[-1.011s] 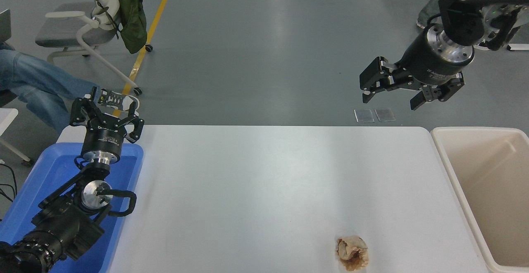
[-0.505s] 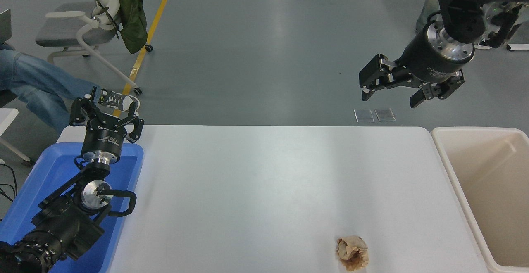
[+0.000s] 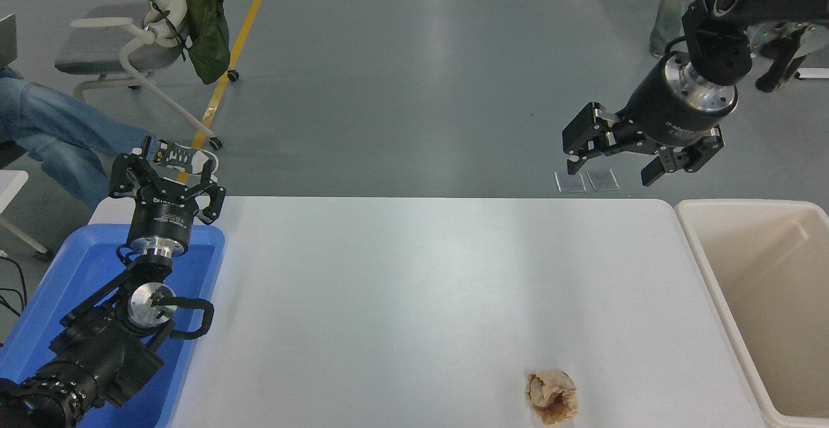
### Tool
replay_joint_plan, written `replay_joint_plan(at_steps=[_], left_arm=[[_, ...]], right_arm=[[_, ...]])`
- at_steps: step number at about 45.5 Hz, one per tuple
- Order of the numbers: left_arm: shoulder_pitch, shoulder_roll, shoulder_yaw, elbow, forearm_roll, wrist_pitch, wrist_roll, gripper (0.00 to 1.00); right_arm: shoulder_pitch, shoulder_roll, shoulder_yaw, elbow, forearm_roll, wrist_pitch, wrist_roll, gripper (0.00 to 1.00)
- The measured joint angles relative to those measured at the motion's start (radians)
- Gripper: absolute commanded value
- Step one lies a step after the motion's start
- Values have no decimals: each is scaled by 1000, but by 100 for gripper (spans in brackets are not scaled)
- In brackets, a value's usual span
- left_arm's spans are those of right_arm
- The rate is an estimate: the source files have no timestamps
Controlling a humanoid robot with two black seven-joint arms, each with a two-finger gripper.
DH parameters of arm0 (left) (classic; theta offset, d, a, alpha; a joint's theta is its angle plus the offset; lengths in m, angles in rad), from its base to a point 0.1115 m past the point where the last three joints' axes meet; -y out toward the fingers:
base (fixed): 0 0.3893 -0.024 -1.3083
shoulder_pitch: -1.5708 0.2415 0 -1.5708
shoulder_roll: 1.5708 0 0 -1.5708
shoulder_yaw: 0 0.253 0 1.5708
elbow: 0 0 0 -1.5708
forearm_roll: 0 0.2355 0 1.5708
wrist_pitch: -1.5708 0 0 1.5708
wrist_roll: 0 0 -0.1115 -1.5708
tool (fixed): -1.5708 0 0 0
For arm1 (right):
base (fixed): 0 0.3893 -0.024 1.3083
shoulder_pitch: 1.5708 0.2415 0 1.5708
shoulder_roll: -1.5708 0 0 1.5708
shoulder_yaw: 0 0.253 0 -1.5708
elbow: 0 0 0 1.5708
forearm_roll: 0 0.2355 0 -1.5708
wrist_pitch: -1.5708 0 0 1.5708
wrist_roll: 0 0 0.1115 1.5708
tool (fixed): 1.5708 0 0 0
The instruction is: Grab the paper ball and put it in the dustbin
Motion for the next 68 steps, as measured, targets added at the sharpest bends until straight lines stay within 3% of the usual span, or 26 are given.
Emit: replay_joint_plan(at_steps=[30,32,52,68], left_arm=[[-1,0,0,0,0,0,0,99],[-1,0,0,0,0,0,0,99],[0,0,0,0,0,0,0,99],[0,0,0,0,0,0,0,99]], right_arm=[[-430,61,208,-38,-22,-43,-8,98],[-455,75,214,-46,-33,-69,-8,94],[-610,148,235,-57,-251,-222,-33,94],[-693,171,241,-80,-300,-272,-57,94]])
